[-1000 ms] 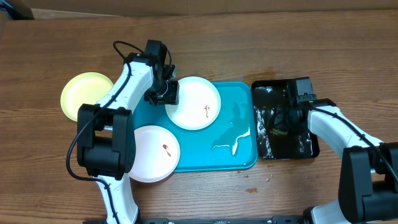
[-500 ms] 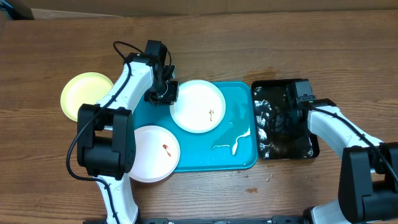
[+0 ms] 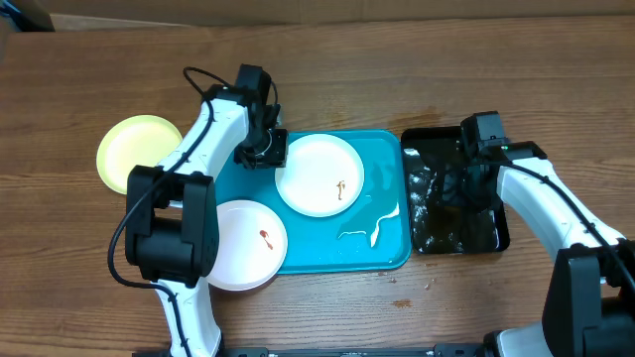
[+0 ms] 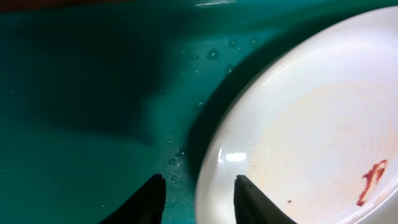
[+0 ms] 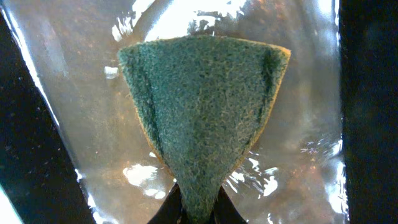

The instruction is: Clean dirty plates on tray and stack at the side

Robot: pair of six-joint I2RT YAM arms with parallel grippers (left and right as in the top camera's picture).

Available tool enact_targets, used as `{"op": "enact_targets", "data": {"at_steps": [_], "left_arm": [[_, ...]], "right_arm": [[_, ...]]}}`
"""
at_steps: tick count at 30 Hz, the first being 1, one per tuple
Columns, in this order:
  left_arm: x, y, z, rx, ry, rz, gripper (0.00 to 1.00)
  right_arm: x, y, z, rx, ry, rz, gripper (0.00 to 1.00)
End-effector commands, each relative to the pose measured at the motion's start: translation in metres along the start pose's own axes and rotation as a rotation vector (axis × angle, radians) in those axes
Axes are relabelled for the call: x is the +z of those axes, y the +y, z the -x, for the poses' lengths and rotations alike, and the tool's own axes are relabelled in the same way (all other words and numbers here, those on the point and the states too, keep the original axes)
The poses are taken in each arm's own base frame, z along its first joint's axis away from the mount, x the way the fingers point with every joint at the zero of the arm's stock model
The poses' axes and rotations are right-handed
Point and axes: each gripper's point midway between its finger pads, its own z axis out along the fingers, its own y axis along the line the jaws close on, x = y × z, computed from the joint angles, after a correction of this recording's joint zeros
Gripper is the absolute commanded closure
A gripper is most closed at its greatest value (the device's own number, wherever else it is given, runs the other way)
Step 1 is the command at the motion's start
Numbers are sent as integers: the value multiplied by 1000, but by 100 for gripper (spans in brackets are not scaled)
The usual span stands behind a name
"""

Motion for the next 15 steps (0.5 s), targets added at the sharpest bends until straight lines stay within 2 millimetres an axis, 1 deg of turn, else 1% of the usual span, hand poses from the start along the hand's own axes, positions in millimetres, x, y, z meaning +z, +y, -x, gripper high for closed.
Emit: {"op": "enact_targets", "data": {"at_steps": [1, 2, 3, 5, 7, 8, 10, 11, 12, 13, 15], "left_arm": [[7, -8, -7, 17, 21, 13, 60], [7, -9, -7, 24, 20, 28, 60], [8, -9, -7, 31, 18, 40, 60], [8, -11, -8, 42, 17, 57, 60], [10, -15, -8, 55, 13, 59, 59], [11, -16, -8, 58, 9, 60, 57], [15, -16, -7, 64, -1, 70, 56], [18, -16, -7, 66, -5, 71, 57], [20, -16, -8, 63, -5, 72, 57], [21, -15, -9, 58, -4, 72, 57], [22, -14, -11, 58, 1, 73, 59]], "right_arm": [[6, -3, -6, -1, -13, 4, 90], [9, -3, -6, -1, -21, 6, 87], [11, -3, -6, -1, -28, 8, 80], [15, -2, -4, -2, -47, 14, 57], [16, 0, 2, -20, -77, 23, 28], [15, 1, 7, -35, -98, 28, 22], [13, 5, 20, -51, -151, 38, 22], [13, 4, 25, -51, -170, 30, 24], [13, 2, 25, -50, -173, 21, 26], [13, 2, 24, -50, -170, 17, 31], [15, 0, 21, -50, -158, 14, 49]]}}
